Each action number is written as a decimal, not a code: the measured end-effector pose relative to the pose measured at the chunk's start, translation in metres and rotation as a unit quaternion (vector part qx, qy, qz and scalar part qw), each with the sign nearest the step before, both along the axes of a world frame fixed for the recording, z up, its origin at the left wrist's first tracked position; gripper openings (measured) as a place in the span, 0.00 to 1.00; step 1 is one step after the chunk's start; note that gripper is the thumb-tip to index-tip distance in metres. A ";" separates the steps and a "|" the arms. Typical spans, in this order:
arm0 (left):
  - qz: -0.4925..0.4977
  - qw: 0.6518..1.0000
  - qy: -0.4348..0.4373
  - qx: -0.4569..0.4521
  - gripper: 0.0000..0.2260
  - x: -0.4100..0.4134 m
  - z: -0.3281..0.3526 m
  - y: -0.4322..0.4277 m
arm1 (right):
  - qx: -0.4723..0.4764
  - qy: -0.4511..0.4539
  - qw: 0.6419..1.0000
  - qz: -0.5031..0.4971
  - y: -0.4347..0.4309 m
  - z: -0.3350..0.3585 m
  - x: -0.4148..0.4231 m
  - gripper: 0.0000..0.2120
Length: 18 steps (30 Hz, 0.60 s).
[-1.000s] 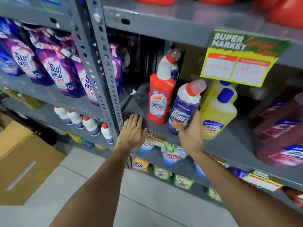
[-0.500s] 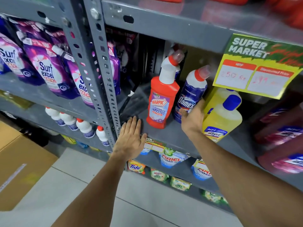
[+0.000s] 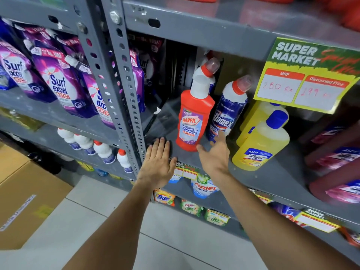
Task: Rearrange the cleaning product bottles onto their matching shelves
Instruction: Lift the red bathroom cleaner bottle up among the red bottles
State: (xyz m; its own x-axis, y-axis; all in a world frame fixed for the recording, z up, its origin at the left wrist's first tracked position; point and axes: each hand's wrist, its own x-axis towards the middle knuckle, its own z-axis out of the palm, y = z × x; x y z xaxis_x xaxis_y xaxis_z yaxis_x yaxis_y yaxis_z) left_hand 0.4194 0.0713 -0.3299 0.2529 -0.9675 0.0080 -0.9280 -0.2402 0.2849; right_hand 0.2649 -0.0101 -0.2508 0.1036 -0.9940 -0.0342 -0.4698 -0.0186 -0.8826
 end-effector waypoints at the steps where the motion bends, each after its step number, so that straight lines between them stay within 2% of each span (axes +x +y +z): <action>1: 0.001 1.000 -0.002 0.001 0.30 0.000 -0.001 0.000 | -0.005 -0.024 0.999 0.023 -0.002 0.004 0.004 0.40; 3: 0.003 1.000 -0.009 -0.002 0.30 0.000 -0.003 -0.001 | -0.002 -0.059 0.996 0.062 -0.007 0.011 0.012 0.41; 7: 0.004 1.000 -0.017 -0.010 0.30 0.000 -0.007 0.000 | -0.007 -0.031 0.995 0.098 -0.019 0.013 0.018 0.27; 9: 0.003 1.000 -0.013 -0.014 0.30 0.001 -0.007 -0.001 | -0.009 -0.035 0.994 0.103 -0.019 0.010 0.013 0.24; 18: 0.011 1.000 -0.009 -0.006 0.30 -0.003 0.001 0.002 | -0.071 -0.042 0.992 0.094 0.014 0.008 -0.050 0.25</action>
State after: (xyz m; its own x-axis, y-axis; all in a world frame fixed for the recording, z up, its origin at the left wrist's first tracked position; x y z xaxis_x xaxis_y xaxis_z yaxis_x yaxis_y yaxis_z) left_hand 0.4162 0.0731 -0.3286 0.2734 -0.9616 0.0241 -0.9277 -0.2570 0.2707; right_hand 0.2146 0.0038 -0.2427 0.2836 -0.9513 0.1207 -0.3709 -0.2249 -0.9010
